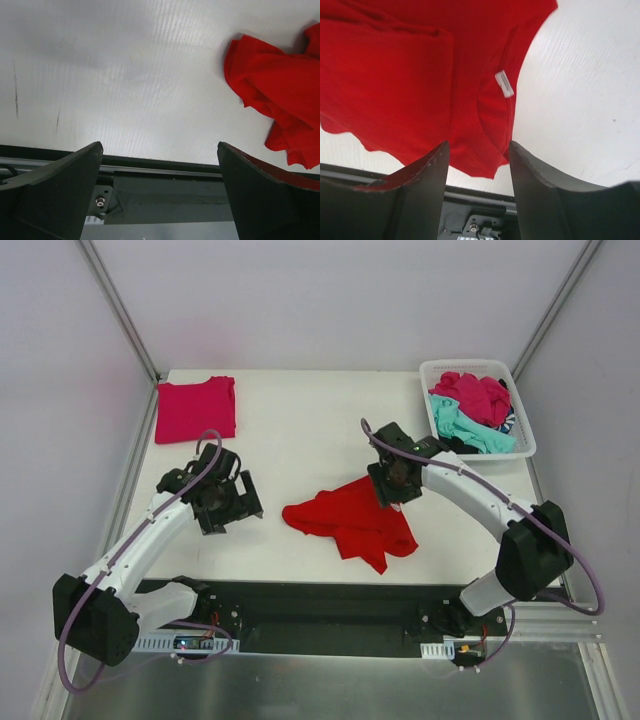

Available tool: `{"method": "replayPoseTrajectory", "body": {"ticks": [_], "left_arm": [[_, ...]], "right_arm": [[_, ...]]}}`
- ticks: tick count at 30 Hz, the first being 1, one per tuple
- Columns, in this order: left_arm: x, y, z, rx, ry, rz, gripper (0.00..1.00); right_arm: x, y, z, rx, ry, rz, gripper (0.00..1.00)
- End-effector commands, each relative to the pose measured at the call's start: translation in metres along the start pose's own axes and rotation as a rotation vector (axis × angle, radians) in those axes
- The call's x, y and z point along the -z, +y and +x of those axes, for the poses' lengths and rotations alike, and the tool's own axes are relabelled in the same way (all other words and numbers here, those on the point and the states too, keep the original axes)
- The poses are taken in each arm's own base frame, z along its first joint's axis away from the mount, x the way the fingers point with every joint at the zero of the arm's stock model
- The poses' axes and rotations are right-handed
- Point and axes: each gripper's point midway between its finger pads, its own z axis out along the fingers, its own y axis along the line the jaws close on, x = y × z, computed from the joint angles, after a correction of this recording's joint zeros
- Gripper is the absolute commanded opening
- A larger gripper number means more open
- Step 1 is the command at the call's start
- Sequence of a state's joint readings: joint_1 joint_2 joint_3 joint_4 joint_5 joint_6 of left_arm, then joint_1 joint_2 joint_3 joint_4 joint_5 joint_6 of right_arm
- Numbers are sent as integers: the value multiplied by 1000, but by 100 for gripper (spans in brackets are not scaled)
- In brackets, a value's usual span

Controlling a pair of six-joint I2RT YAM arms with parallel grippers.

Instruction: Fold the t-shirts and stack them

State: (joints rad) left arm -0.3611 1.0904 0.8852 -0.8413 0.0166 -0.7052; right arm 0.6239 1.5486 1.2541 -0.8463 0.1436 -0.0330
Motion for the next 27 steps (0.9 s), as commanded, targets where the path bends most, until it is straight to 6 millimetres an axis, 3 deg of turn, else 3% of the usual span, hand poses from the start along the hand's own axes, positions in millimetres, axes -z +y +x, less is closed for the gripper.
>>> {"method": "replayPoseTrajectory", "body": {"ticks": [1, 5, 15, 22, 27], "left_arm": [[-1, 1, 3, -12, -6, -2, 99], [-1, -4, 5, -27, 1, 1, 99], [2, 0, 4, -39, -15, -18, 99], [1, 1, 4, -39, -13, -27, 99], [1, 0, 3, -40, -13, -27, 99]], "right_arm": [[-1, -1, 14, -82, -5, -29, 54], [-21, -6, 21, -102, 62, -17, 51], [-48, 13, -9, -84, 134, -67, 35], [-46, 17, -17, -83, 116, -82, 34], [-47, 14, -10, -84, 124, -76, 33]]}}
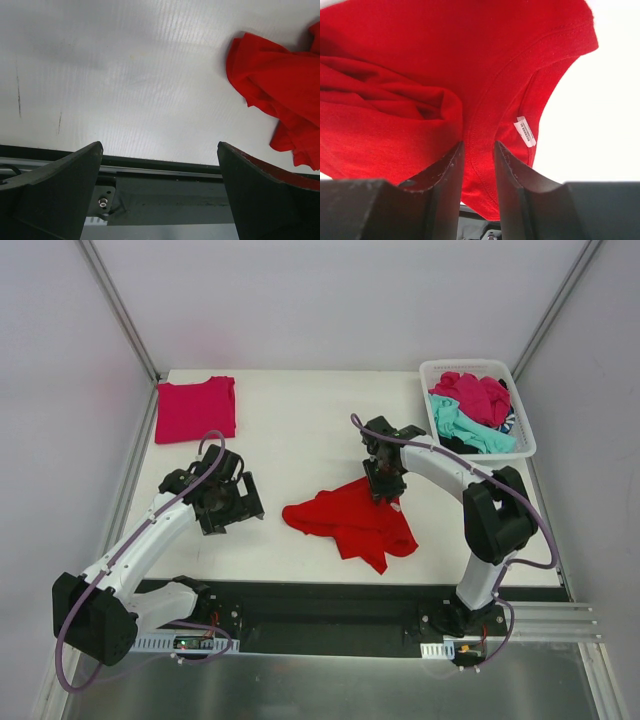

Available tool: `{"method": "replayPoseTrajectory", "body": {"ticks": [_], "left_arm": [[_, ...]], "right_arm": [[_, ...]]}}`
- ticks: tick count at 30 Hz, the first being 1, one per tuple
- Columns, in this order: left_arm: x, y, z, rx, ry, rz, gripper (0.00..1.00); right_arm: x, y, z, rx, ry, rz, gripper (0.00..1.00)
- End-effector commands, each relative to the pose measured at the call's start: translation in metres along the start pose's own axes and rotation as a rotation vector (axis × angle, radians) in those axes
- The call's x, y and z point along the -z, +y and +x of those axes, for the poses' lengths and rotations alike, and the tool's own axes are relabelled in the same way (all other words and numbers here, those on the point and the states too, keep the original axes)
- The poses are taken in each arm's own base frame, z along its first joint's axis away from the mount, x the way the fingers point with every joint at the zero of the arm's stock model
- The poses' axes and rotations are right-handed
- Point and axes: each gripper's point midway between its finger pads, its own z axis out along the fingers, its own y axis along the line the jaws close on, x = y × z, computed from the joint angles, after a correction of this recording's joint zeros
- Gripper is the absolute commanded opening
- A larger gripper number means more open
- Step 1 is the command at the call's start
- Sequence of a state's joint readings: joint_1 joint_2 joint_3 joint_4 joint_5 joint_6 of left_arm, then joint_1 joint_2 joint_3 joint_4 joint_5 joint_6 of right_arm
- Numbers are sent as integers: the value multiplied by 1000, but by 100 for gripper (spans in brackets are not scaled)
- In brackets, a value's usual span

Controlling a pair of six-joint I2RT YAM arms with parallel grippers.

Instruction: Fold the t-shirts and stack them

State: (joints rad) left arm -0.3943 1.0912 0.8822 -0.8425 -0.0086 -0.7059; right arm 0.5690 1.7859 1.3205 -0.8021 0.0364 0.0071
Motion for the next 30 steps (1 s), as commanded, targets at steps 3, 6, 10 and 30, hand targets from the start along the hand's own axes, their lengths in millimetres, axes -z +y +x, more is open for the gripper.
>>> {"method": "replayPoseTrajectory", "body": {"ticks": [3, 6, 10, 30], "left_arm": [[2, 1, -1, -12, -5, -18, 99], [2, 2, -1, -12, -7, -18, 99], [3, 2, -1, -12, -12, -18, 99], [8, 5, -1, -18, -20, -25, 99]], "right_arm": [[10, 2, 0, 0, -29, -23, 30], [10, 1, 2, 25, -33, -29, 30], [6, -3, 6, 16, -26, -33, 30], [-1, -2, 11, 8, -16, -82, 29]]}}
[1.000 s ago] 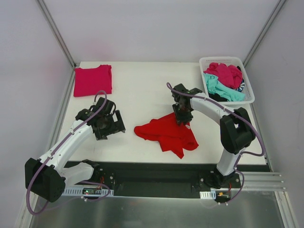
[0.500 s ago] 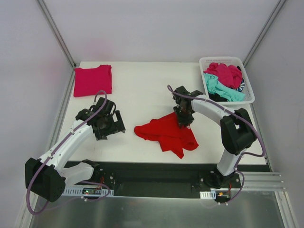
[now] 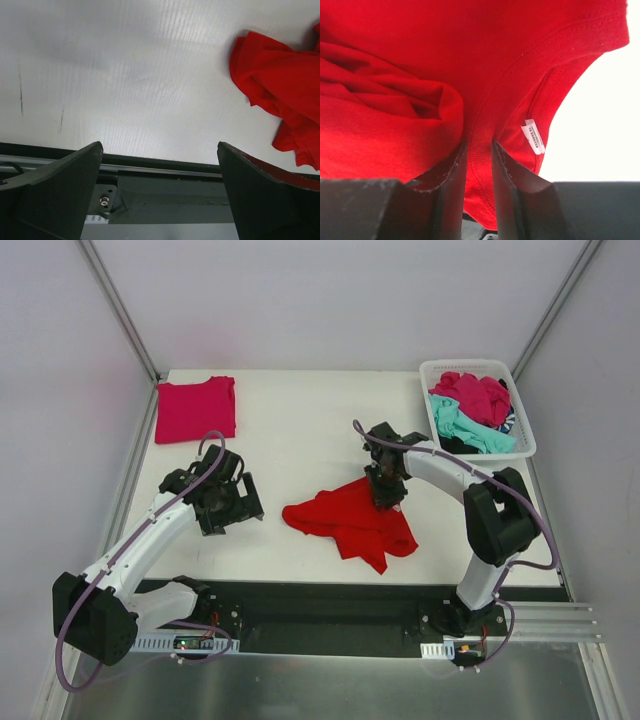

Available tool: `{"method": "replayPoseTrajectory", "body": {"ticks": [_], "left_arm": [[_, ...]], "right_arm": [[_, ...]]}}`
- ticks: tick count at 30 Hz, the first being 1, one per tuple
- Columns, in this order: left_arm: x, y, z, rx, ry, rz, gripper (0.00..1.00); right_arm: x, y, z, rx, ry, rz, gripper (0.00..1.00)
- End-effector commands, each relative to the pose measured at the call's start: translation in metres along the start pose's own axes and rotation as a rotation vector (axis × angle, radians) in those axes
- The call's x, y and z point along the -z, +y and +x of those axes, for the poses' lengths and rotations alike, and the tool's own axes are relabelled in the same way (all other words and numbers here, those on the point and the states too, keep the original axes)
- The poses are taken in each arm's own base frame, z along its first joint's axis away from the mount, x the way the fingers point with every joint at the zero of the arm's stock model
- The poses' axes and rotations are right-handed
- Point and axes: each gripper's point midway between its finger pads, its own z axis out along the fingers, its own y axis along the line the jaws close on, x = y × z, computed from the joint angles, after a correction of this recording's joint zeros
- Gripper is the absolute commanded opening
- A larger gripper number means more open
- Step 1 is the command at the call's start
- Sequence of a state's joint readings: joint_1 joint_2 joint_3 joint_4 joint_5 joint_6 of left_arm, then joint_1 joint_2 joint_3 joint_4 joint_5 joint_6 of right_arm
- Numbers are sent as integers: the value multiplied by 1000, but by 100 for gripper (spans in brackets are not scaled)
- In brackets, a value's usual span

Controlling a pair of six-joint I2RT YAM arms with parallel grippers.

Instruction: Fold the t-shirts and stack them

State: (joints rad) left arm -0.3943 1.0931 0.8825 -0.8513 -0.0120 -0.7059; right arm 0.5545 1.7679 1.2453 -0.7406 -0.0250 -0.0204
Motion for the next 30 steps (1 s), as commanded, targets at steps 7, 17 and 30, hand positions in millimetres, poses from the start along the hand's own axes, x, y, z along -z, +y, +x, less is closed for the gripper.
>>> {"method": "replayPoseTrajectory", "body": {"ticks": [7, 17, 30], "left_arm": [[9, 2, -3, -18, -25, -14, 99], [9, 1, -4, -16, -28, -14, 99], [13, 3, -3, -20, -35, -13, 99]], "right_arm": [[11, -14, 5, -14, -29, -19, 29], [10, 0, 4, -19, -17, -61, 24], [20, 14, 0, 20, -24, -80, 12]]}}
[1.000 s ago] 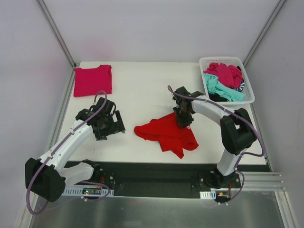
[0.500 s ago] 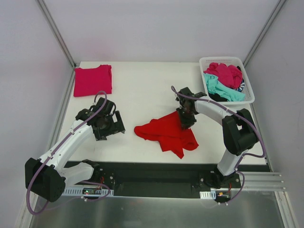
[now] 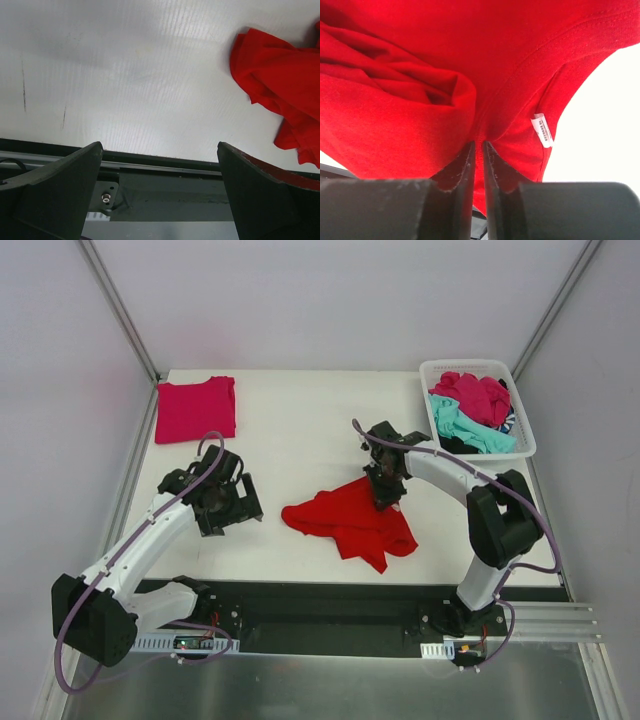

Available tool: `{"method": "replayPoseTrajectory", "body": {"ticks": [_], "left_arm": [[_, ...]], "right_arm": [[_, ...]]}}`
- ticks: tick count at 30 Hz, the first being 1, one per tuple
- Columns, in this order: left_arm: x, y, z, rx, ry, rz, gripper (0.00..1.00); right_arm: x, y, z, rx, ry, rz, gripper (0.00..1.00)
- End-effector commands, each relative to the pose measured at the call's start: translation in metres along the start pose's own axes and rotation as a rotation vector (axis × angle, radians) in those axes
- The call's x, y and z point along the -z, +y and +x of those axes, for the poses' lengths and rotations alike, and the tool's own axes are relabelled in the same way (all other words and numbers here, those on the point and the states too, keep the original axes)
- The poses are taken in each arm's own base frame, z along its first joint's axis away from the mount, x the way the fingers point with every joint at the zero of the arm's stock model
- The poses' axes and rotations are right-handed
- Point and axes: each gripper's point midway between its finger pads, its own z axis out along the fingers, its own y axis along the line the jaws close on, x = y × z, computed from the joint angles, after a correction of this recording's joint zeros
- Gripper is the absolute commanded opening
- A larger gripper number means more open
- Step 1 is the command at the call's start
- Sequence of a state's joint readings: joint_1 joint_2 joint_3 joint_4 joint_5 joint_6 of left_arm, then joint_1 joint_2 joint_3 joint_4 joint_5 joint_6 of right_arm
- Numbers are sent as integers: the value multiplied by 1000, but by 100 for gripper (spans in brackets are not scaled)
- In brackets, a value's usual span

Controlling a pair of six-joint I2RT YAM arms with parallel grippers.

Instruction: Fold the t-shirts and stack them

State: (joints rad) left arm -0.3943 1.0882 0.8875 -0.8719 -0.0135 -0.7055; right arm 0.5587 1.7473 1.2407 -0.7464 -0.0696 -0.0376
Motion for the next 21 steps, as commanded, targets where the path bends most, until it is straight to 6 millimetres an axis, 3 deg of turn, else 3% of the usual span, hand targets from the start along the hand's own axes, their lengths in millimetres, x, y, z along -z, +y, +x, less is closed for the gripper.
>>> {"method": "replayPoseTrajectory", "body": {"ticks": [1, 3, 7, 11, 12, 15, 16, 17, 18, 19, 21], "left_arm": [[11, 1, -6, -20, -43, -5, 99], [12, 0, -6, -21, -43, -3, 99], [18, -4, -11, -22, -56, 10, 99], [21, -6, -12, -22, -63, 21, 99], [21, -6, -12, -22, -63, 21, 99], [22, -5, -10, -25, -62, 22, 99], [23, -5, -10, -20, -64, 26, 99], [24, -5, -9, -20, -65, 29, 99], [24, -5, -9, -19, -64, 30, 99], [24, -5, -9, -19, -65, 31, 99], [25, -5, -8, -18, -68, 37, 99]], "right_arm": [[13, 7, -3, -2, -25, -33, 3], [13, 7, -1, 0, -23, -31, 1], [35, 6, -6, 3, -68, -9, 1], [82, 3, -22, 20, -160, 20, 1], [103, 8, -37, 23, -220, 9, 1], [138, -1, -50, 34, -272, 75, 1], [164, 2, -60, 40, -322, 73, 1], [176, 2, -65, 45, -343, 76, 1], [178, 1, -61, 48, -302, 88, 1], [196, 2, -73, 53, -347, 93, 1], [194, -1, -70, 52, -320, 109, 1]]}}
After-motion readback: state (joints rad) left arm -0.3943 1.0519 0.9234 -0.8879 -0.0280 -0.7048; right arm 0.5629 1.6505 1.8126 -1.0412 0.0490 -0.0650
